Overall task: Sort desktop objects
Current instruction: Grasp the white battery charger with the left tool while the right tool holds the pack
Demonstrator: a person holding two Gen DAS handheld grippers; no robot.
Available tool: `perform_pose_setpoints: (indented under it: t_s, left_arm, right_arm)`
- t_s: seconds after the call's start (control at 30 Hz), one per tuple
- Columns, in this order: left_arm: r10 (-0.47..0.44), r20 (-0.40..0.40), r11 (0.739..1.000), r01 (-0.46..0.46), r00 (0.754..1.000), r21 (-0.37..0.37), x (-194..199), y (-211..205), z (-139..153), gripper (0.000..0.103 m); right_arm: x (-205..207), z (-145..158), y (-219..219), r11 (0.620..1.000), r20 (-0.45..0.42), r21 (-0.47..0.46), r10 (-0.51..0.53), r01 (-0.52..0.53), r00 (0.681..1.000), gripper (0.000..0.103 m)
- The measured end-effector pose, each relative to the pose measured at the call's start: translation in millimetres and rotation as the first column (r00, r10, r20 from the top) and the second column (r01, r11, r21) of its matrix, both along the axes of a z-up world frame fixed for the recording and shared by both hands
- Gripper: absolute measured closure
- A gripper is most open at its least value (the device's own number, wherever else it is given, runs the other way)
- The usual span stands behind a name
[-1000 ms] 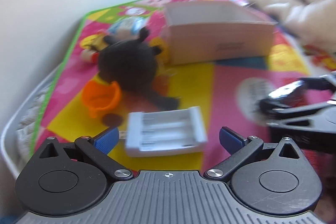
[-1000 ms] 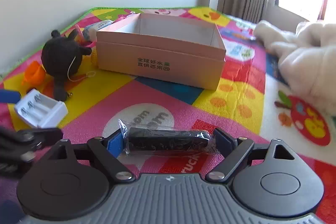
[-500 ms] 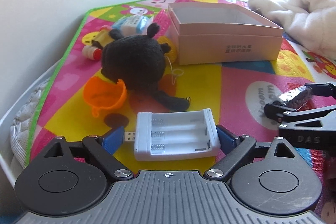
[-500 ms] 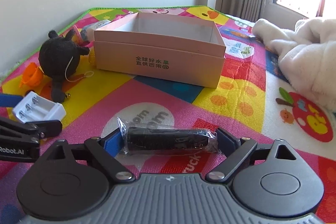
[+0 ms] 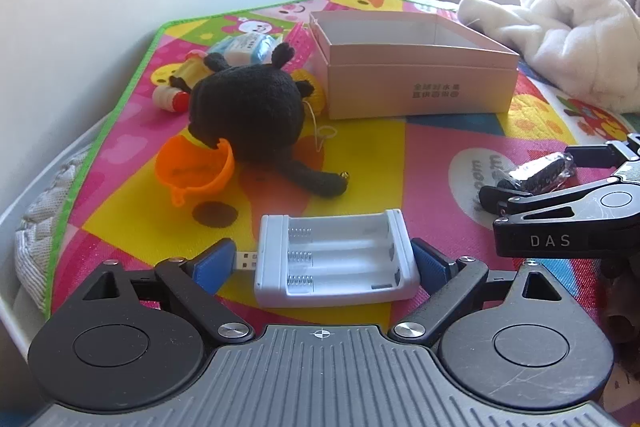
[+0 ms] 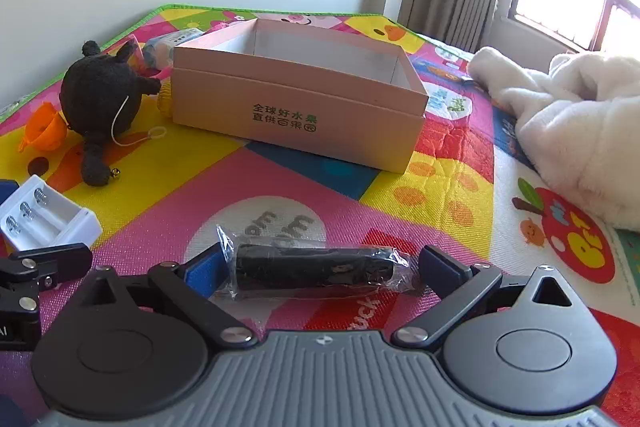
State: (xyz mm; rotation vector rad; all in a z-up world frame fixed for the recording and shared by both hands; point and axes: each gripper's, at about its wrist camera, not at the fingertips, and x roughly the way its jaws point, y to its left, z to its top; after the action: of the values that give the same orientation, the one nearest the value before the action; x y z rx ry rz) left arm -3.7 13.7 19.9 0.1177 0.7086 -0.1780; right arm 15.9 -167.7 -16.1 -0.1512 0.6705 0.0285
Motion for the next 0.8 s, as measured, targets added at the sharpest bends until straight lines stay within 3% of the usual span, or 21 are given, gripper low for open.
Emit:
perform_pose_setpoints:
  t_s: [0.43,0.57,0.8]
  left_arm:
    - [0.018,-0.002,0.999,-0.018,1.0,0.029,3,-7,-2,0.006]
    - [0.004,-0.012,0.999,-0.004,1.0,0.039,-1,-7,5,0.009]
    - [0.041,-0.004,0.999,-0.041,0.999,-0.004,-28,1,26,0.009]
  right_arm:
    - [0,1,0,1.0,-0.003,-0.005,0.006,-0.006,1.0,0.004]
    - [-9,9,6,0.999,0.016,-0.029,0.038,-0.038,0.999,0.017]
    - [-39,44,3,0.995,0.008,0.08,0.059,-0.059,0.998,0.018]
